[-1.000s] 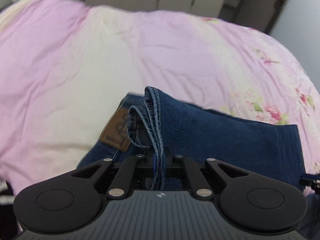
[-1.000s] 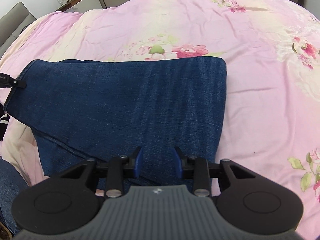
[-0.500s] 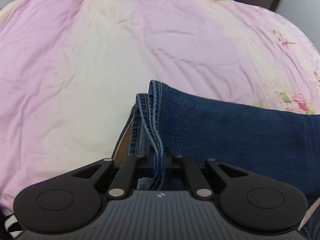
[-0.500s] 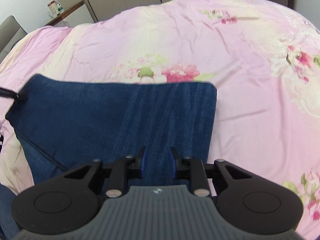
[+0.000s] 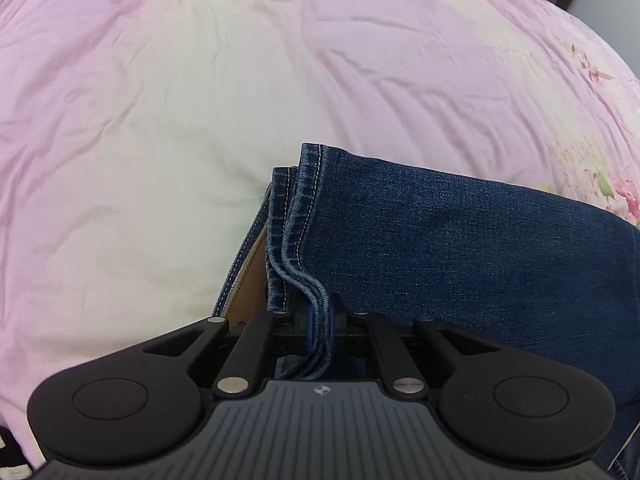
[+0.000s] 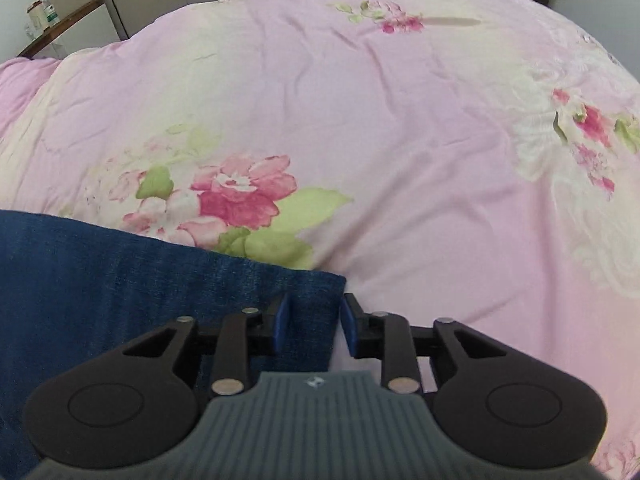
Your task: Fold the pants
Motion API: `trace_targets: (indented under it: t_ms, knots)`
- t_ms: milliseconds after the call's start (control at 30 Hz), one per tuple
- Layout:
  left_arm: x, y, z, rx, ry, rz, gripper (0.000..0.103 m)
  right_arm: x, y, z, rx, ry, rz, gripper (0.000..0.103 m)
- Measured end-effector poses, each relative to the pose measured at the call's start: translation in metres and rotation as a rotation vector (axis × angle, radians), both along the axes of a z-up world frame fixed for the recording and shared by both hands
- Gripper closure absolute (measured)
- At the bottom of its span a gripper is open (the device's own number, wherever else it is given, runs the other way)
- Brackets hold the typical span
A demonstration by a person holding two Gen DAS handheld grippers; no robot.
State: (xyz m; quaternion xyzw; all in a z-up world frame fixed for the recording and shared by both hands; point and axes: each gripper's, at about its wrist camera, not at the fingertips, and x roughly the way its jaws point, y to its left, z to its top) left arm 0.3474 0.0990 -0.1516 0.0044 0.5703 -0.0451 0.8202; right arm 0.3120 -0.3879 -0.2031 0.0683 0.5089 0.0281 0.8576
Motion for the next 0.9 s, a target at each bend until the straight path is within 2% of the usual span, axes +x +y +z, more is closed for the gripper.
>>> trace_targets:
  t_ms: [100, 167, 233, 300, 367, 433, 500, 533, 667, 800, 900]
  knots:
    - [-0.005, -0.002, 0.007, 0.023, -0.017, 0.003, 0.086, -0.004, 0.0, 0.007, 0.0, -0.004, 0.001, 0.081]
    - [-0.013, -0.001, 0.019, 0.054, -0.055, 0.007, 0.079, -0.013, 0.003, 0.018, -0.013, -0.015, 0.013, 0.081]
    - [-0.023, 0.005, 0.033, 0.055, -0.094, 0.008, 0.076, -0.028, 0.005, 0.032, 0.002, -0.033, 0.034, 0.081]
    - [-0.035, 0.012, 0.047, 0.061, -0.129, 0.03, 0.064, -0.049, 0.007, 0.045, 0.034, -0.046, 0.055, 0.08]
    - [-0.048, 0.02, 0.06, 0.045, -0.149, 0.071, 0.059, -0.074, 0.011, 0.054, 0.059, -0.047, 0.075, 0.078]
    - [-0.063, 0.03, 0.069, -0.017, -0.159, 0.12, 0.052, -0.097, 0.013, 0.057, 0.072, -0.035, 0.077, 0.075]
    - [-0.076, 0.041, 0.074, -0.109, -0.161, 0.184, 0.038, -0.123, 0.013, 0.055, 0.088, -0.019, 0.061, 0.075]
    - [-0.082, 0.047, 0.074, -0.155, -0.156, 0.224, 0.037, -0.133, 0.013, 0.054, 0.089, -0.012, 0.052, 0.074]
    - [-0.096, 0.067, 0.055, -0.349, -0.093, 0.399, 0.036, -0.157, 0.009, 0.049, 0.114, 0.002, 0.03, 0.073]
    - [-0.112, 0.074, 0.032, -0.402, -0.068, 0.543, 0.036, -0.164, 0.016, 0.053, 0.116, -0.015, 0.041, 0.07]
    - [-0.117, 0.076, 0.016, -0.472, -0.063, 0.592, 0.038, -0.168, 0.019, 0.056, 0.121, -0.026, 0.051, 0.07]
